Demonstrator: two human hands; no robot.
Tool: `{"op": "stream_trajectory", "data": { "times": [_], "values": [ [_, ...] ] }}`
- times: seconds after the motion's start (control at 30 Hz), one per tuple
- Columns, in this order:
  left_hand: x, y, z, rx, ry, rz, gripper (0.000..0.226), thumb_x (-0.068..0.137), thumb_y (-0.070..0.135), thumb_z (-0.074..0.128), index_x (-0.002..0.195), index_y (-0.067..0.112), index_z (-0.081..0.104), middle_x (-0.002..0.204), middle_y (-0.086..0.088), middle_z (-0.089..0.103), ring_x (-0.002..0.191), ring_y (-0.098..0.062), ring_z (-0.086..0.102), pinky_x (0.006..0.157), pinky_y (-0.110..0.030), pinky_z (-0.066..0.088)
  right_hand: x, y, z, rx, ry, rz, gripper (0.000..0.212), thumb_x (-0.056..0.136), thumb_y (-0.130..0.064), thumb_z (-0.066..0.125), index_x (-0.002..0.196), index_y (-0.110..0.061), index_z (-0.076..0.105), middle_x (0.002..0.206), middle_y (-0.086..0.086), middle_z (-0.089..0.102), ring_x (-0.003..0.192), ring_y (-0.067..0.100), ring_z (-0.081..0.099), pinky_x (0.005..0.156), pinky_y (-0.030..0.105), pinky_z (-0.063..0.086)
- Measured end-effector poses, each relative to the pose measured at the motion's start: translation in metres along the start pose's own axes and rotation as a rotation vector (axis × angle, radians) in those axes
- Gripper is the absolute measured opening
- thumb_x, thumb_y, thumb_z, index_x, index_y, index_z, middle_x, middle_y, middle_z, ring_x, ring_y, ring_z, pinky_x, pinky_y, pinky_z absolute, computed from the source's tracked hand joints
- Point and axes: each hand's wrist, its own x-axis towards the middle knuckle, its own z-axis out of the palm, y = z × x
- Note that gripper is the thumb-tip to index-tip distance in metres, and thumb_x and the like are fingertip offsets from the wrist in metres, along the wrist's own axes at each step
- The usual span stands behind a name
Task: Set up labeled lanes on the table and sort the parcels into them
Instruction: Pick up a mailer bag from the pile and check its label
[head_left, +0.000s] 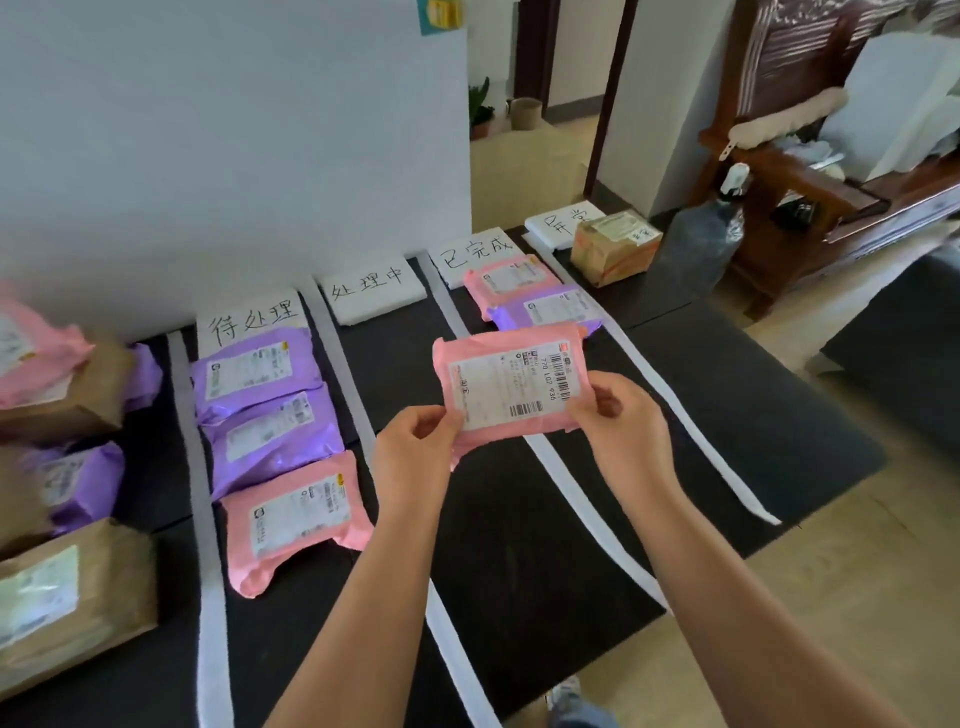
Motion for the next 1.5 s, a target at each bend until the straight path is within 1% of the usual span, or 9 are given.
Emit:
{"op": "stream_trajectory", "data": {
  "times": [0.13,0.27,0.47,0.67,0.77,1.03,1.23,1.37,1.5],
  "values": [
    [0.029,0.000,0.014,0.027,0.114,-0.070,0.024,0.095,0.029,0.063,0.118,0.023,0.066,0.106,0.008,0.066,0.080,-0.001,0.056,0.066,-0.017,0.042,0.055,0.006,0.024,-0.062,-0.173,-0.023,0.020,0.094,-0.029,0.066,0.114,-0.029,0.064,0.104,-0.013,0.067,0.087,0.000,0.063,0.065,0.013,0.046],
    [0.060,-0.001,0.027,0.066,0.170,-0.126,0.031,0.097,0.030,0.061,0.127,0.022,0.064,0.118,0.005,0.067,0.096,-0.009,0.057,0.088,-0.030,0.049,0.106,0.009,0.045,-0.077,-0.298,-0.056,0.021,0.093,-0.026,0.067,0.113,-0.029,0.065,0.106,-0.012,0.068,0.089,0.000,0.061,0.064,0.012,0.042],
    [0.115,-0.011,0.033,0.075,0.233,-0.198,0.032,0.097,0.024,0.058,0.128,0.022,0.065,0.119,0.005,0.068,0.098,-0.010,0.057,0.089,-0.028,0.047,0.161,0.007,0.097,-0.118,-0.432,-0.122,0.027,0.094,-0.019,0.065,0.120,-0.024,0.065,0.111,-0.012,0.067,0.083,-0.004,0.057,0.058,0.008,0.039],
    [0.183,-0.026,0.025,0.127,0.241,-0.222,0.024,0.097,0.025,0.056,0.117,0.021,0.068,0.100,0.007,0.069,0.080,-0.008,0.059,0.059,-0.018,0.039,0.212,0.002,0.162,-0.183,-0.504,-0.168,0.032,0.093,-0.012,0.058,0.123,-0.024,0.064,0.115,-0.007,0.067,0.087,0.003,0.058,0.053,0.009,0.037],
    [0.216,-0.033,0.022,0.112,0.223,-0.227,0.024,0.097,0.023,0.054,0.118,0.020,0.067,0.099,0.007,0.067,0.077,-0.004,0.057,0.059,-0.018,0.037,0.237,-0.003,0.193,-0.223,-0.553,-0.190,0.039,0.090,-0.007,0.053,0.124,-0.024,0.065,0.115,-0.002,0.066,0.090,0.011,0.061,0.055,0.009,0.038],
    [0.281,-0.050,0.020,0.128,0.172,-0.240,0.039,0.100,0.016,0.047,0.137,0.017,0.054,0.129,-0.001,0.064,0.109,-0.022,0.059,0.087,-0.030,0.045,0.284,-0.004,0.251,-0.390,-0.629,-0.215,0.045,0.090,-0.002,0.045,0.131,-0.015,0.061,0.129,0.007,0.062,0.106,0.026,0.061,0.068,0.027,0.042],
    [0.286,-0.058,0.018,0.211,0.075,-0.161,0.038,0.101,0.012,0.040,0.137,0.019,0.051,0.123,-0.004,0.063,0.090,-0.017,0.057,0.068,-0.021,0.041,0.290,-0.006,0.261,-0.430,-0.647,-0.197,0.050,0.091,-0.002,0.046,0.136,-0.021,0.057,0.128,0.001,0.063,0.101,0.020,0.060,0.067,0.026,0.044],
    [0.274,-0.054,0.016,0.252,0.107,-0.118,0.040,0.099,0.011,0.045,0.137,0.021,0.050,0.135,-0.001,0.057,0.110,-0.023,0.057,0.083,-0.025,0.038,0.282,-0.005,0.258,-0.437,-0.558,-0.209,0.032,0.092,-0.016,0.053,0.122,-0.024,0.058,0.119,0.005,0.061,0.093,0.019,0.059,0.071,0.032,0.049],
    [0.255,-0.044,0.012,0.327,0.144,-0.069,0.046,0.099,0.011,0.046,0.145,0.018,0.044,0.144,-0.003,0.047,0.125,-0.023,0.049,0.088,-0.024,0.035,0.262,-0.009,0.239,-0.487,-0.511,-0.208,0.036,0.096,-0.021,0.056,0.132,-0.021,0.051,0.122,0.009,0.052,0.092,0.020,0.050,0.073,0.031,0.038]
  ]
}}
